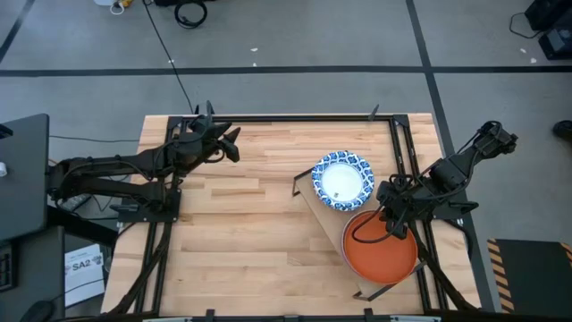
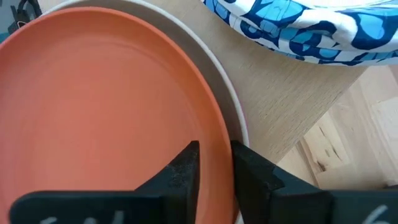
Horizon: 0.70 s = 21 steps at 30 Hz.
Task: Place and stack plates onto a shelf
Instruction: Stack the orange plate on top of the gray plate on the shelf
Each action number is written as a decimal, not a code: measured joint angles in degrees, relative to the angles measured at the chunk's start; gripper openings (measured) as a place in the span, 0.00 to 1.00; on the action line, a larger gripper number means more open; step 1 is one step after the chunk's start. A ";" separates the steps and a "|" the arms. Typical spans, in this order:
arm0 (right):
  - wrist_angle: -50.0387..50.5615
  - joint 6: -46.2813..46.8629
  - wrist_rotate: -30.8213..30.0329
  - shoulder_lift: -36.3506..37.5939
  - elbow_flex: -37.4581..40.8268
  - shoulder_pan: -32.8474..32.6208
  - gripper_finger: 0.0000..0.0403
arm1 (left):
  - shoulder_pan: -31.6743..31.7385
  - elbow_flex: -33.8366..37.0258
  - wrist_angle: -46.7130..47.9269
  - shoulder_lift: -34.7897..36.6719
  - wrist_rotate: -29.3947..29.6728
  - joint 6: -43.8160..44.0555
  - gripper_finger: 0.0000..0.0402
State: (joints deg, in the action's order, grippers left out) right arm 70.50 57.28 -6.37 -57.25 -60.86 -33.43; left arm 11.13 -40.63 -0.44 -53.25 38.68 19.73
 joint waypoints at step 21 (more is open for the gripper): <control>-1.44 -2.94 1.32 0.96 -0.80 0.02 0.35 | 0.01 0.01 0.06 0.00 -0.02 0.00 0.44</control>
State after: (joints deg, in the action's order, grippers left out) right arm 69.06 54.34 -5.05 -56.30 -61.66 -33.41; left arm 11.14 -40.62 -0.38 -53.25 38.66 19.73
